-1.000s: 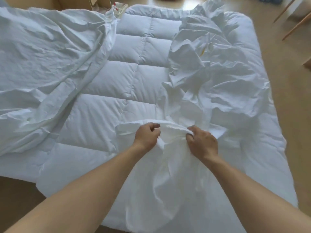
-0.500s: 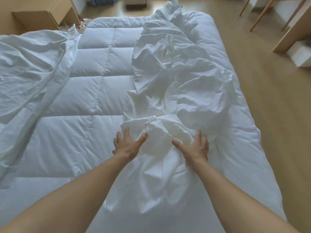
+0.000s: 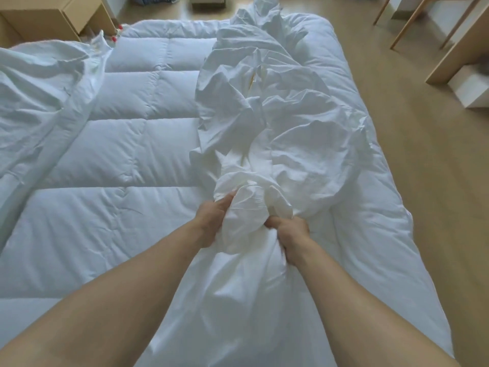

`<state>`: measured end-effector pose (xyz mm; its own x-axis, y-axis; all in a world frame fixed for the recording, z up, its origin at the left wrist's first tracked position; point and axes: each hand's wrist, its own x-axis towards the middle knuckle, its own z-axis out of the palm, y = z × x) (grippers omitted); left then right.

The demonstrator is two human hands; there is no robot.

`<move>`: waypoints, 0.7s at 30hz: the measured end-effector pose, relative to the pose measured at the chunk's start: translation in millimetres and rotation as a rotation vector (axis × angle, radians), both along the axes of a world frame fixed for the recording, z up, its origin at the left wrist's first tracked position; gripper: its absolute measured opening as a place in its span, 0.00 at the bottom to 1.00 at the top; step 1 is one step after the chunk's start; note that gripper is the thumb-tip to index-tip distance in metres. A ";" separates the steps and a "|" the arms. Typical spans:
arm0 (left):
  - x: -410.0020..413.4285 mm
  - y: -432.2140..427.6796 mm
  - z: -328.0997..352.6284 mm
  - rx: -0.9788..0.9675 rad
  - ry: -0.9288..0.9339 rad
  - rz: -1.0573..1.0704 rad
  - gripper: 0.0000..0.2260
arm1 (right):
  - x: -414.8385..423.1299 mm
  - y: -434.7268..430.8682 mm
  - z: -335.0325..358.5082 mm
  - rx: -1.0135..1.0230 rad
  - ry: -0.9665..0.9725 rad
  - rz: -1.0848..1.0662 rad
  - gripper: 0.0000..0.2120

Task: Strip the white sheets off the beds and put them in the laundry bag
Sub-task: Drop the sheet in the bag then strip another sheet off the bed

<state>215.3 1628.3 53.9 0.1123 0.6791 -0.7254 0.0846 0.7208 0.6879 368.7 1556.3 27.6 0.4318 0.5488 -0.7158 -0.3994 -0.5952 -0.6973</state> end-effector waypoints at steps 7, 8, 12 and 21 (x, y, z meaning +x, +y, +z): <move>23.0 15.4 133.6 0.481 0.095 -0.021 0.03 | 9.9 17.3 130.6 0.328 -0.294 -0.052 0.05; 22.3 10.8 151.8 0.523 0.079 -0.013 0.03 | 7.3 16.1 146.3 0.361 -0.317 -0.063 0.02; -3.2 -27.9 182.0 0.583 0.066 0.010 0.03 | -23.3 -15.6 175.5 0.331 -0.452 -0.073 0.16; -144.5 -173.5 39.4 0.029 0.440 -0.193 0.16 | -137.8 -187.8 69.3 -0.265 -0.290 0.547 0.22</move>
